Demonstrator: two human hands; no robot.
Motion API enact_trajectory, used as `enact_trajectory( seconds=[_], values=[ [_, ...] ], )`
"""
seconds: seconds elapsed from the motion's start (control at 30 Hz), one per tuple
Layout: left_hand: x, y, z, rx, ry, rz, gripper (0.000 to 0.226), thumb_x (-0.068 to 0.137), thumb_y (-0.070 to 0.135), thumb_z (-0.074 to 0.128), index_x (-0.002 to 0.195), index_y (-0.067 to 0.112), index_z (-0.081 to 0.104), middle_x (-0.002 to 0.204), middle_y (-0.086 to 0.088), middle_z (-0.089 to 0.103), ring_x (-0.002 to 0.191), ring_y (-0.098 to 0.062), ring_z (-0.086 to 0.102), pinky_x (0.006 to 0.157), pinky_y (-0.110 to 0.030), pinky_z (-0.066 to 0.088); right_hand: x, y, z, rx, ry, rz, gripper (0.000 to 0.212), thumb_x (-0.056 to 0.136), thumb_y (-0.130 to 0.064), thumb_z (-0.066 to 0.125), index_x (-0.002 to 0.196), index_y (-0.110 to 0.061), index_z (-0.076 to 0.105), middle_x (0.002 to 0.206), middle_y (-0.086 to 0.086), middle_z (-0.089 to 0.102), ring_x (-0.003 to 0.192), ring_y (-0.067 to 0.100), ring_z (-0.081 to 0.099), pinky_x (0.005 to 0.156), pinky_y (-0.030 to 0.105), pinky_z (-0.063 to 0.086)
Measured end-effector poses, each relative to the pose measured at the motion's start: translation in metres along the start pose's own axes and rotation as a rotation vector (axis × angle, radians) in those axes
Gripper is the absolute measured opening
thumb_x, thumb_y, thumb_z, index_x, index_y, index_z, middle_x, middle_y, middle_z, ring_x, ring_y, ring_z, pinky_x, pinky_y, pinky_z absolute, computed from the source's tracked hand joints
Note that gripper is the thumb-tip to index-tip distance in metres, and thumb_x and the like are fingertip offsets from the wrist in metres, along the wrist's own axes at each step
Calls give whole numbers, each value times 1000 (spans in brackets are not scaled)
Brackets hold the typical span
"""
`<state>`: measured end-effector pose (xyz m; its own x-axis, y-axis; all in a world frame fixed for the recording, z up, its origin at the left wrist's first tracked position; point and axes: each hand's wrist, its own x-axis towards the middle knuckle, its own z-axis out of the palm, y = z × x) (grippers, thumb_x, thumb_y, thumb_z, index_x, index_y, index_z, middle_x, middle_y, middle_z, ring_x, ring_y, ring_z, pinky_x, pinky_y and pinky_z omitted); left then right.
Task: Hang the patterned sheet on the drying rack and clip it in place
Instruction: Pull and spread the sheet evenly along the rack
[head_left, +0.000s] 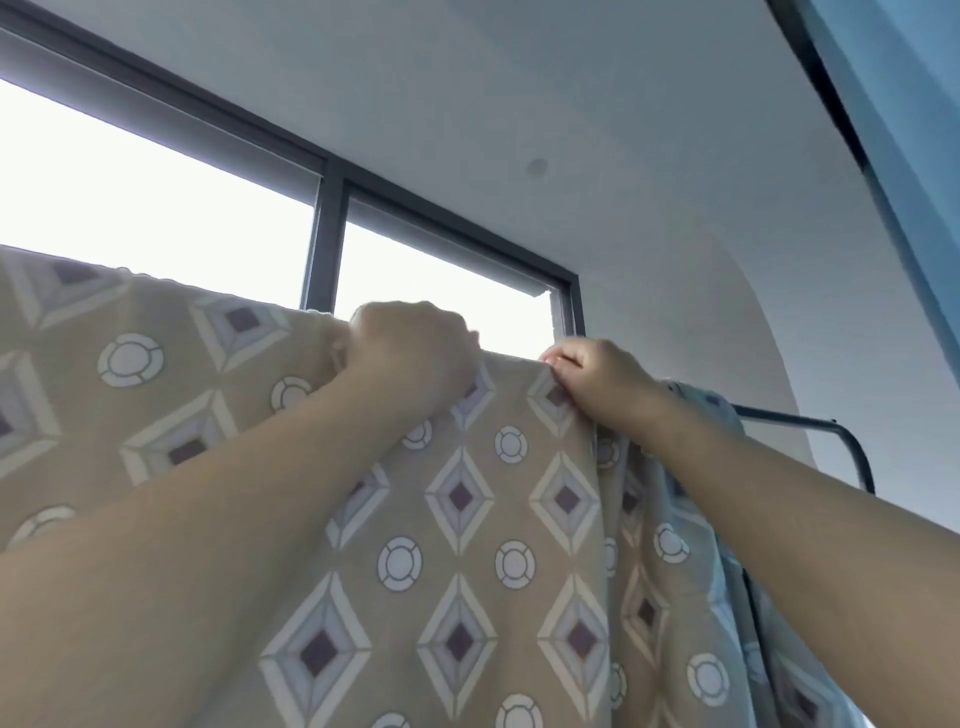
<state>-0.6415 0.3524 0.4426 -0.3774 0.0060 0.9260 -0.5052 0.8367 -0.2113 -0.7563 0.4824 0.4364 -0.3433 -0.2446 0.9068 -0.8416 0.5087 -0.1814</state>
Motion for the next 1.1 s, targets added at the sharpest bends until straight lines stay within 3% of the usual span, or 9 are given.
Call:
enact_trajectory(
  seconds=[0.1,0.27,0.47,0.6,0.67,0.77,0.83,0.97,1.1],
  values=[
    [1,22,12,-65,16,99,30,101,30,24,92,22,52,80,3,52,74,-19,48,73,-30,30,-5,8,4,94,-31,-15,27,97,-14,41,106,-12,66,102,0,65,98,16,56,82,26,42],
    [-4,22,30,17,285,47,31,99,29,29,75,17,44,57,7,39,57,-16,43,67,-28,28,2,33,3,44,64,64,26,96,-18,39,96,-20,65,91,-6,63,93,17,56,79,29,41],
    [-3,14,29,23,266,15,35,99,29,20,75,17,42,55,3,38,48,-14,31,66,-32,25,1,37,4,-145,92,107,33,101,-22,29,108,-14,60,92,1,55,81,17,44,56,22,29],
    [5,20,18,36,109,-20,33,95,18,29,66,14,46,60,1,45,55,-14,38,75,-33,26,-2,30,3,22,47,126,31,97,-14,35,110,-12,63,103,4,63,101,24,55,77,29,39],
    [8,36,12,0,37,50,25,92,14,31,77,14,50,70,1,49,69,-18,48,80,-34,28,-2,23,7,133,13,77,30,93,-9,40,106,-13,67,99,0,65,100,19,57,86,31,44],
    [6,67,21,-70,75,146,16,92,11,30,87,18,44,80,0,46,76,-20,44,77,-33,26,-8,19,5,301,-20,39,29,93,-9,45,110,-15,67,96,-5,63,98,13,56,87,27,42],
    [6,74,31,-84,164,140,17,94,14,29,88,18,45,78,-1,43,73,-20,41,75,-33,24,-10,30,-2,219,-46,21,30,95,-14,43,115,-19,65,107,-5,64,106,14,56,94,29,42],
    [11,71,38,-107,222,122,13,93,20,36,81,20,40,65,4,36,69,-20,39,77,-33,26,-9,61,-21,-260,-92,118,37,98,-23,30,119,-35,58,125,-8,61,117,17,52,104,37,31],
    [9,69,36,-71,223,128,17,94,20,35,77,18,39,57,2,29,66,-20,39,77,-33,24,-6,75,-24,-252,-68,212,34,96,-26,32,107,-39,61,118,-8,63,112,18,53,103,38,35]
  ],
)
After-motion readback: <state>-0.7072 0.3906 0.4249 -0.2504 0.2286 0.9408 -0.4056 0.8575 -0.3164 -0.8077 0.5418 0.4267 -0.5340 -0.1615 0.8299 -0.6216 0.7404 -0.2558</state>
